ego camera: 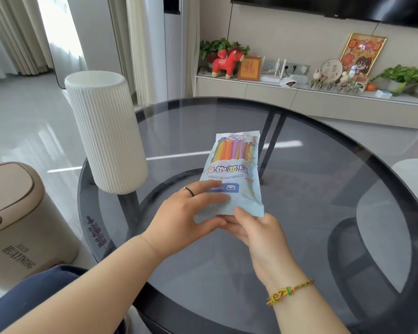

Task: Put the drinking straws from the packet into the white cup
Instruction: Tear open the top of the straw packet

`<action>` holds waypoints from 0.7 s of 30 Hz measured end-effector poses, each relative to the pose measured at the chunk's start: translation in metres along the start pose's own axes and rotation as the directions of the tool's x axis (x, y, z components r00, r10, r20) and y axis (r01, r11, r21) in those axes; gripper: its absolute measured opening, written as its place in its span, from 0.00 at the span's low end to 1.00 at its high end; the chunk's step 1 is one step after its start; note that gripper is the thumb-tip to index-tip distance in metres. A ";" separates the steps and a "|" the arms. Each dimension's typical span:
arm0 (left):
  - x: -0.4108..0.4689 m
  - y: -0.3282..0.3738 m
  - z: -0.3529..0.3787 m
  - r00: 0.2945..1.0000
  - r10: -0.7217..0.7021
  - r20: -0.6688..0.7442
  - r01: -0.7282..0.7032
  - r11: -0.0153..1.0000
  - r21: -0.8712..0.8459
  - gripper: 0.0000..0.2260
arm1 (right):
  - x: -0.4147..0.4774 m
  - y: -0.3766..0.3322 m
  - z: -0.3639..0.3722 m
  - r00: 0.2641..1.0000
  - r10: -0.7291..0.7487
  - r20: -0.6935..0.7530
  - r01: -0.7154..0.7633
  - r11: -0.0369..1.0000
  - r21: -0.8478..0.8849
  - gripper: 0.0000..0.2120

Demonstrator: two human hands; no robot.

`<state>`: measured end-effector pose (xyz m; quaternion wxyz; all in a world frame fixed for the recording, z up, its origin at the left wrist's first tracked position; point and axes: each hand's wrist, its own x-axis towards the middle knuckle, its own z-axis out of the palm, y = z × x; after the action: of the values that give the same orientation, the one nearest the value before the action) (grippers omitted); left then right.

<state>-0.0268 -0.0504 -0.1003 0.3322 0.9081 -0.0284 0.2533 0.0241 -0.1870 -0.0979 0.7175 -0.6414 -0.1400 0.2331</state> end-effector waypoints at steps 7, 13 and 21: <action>0.000 -0.004 0.002 0.995 -0.095 0.012 0.095 0.992 -0.082 0.15 | 0.005 0.006 0.001 0.991 -0.130 0.021 0.132 0.964 -0.233 0.14; -0.003 -0.003 0.002 0.996 -0.081 -0.035 0.078 0.994 -0.072 0.13 | 0.007 0.012 -0.001 0.986 -0.169 -0.005 0.158 0.935 -0.318 0.13; -0.003 -0.002 0.001 0.997 -0.079 -0.025 0.077 0.993 -0.087 0.14 | 0.011 0.015 -0.006 0.982 -0.188 0.015 0.180 0.914 -0.363 0.06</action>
<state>-0.0282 -0.0501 -0.1032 0.3808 0.8898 0.0010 0.2516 0.0343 -0.1852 -0.1146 0.6070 -0.7489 -0.2329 0.1281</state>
